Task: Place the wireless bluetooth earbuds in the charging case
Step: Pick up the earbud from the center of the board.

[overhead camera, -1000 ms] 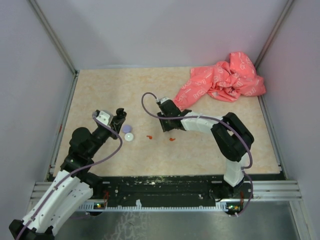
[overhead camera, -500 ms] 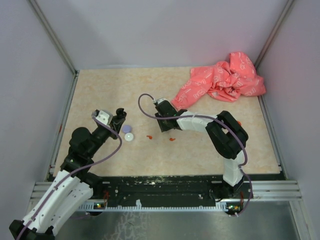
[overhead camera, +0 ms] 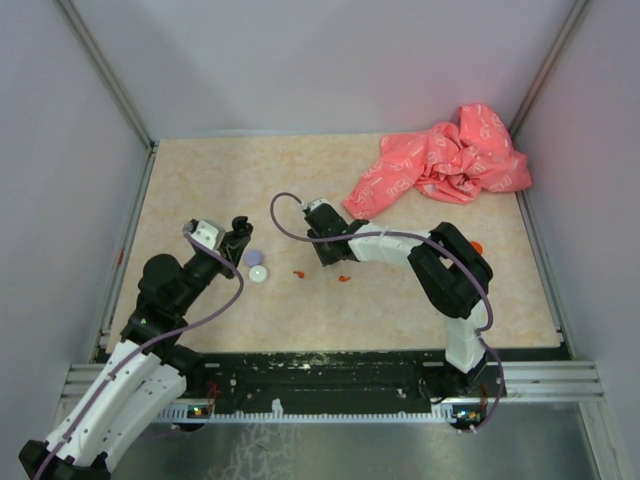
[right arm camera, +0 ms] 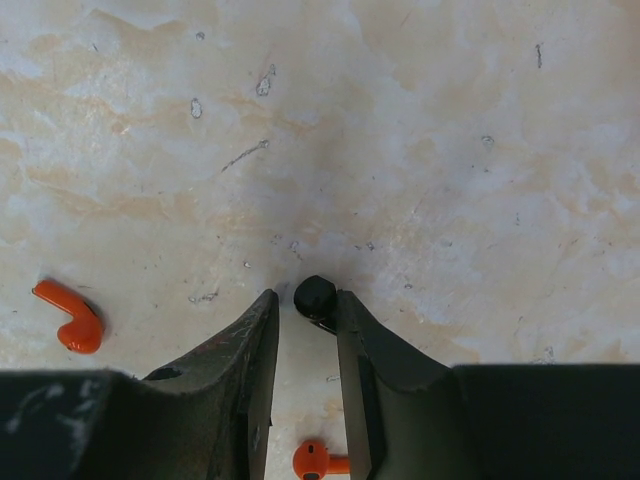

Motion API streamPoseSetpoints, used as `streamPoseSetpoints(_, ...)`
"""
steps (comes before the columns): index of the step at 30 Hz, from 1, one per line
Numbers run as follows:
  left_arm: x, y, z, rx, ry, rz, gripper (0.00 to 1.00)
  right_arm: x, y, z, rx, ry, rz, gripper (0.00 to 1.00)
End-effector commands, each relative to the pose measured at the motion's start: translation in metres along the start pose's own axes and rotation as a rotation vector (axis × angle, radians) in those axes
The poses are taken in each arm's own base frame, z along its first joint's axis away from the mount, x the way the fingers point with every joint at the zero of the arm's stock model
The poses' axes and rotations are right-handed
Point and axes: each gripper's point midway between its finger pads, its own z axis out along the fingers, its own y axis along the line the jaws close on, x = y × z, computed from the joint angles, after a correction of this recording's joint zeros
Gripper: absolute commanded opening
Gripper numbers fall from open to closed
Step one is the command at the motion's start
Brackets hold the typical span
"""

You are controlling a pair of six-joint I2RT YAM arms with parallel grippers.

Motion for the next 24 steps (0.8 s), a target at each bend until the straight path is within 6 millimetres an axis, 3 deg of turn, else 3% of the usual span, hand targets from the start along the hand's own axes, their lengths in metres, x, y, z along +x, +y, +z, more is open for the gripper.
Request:
streamPoseSetpoints(1,-0.009,-0.001,0.001,0.009,-0.038,-0.008,0.00,-0.008,0.001,-0.001,0.019,-0.006,-0.028,0.29)
streamPoseSetpoints(10,-0.009,-0.005,0.001,0.032,-0.048,-0.010,0.00,-0.015,0.004,-0.001,0.007,-0.021,-0.036,0.17)
streamPoseSetpoints(14,-0.010,-0.009,0.001,0.057,-0.056,-0.009,0.00,-0.023,0.005,-0.009,-0.009,-0.052,-0.041,0.14)
streamPoseSetpoints(19,-0.016,-0.018,0.000,0.105,-0.087,-0.020,0.00,-0.039,0.013,-0.036,-0.079,-0.124,-0.039,0.13)
streamPoseSetpoints(24,-0.024,-0.028,-0.003,0.158,-0.153,-0.028,0.00,-0.062,0.021,-0.075,-0.162,-0.228,-0.025,0.13)
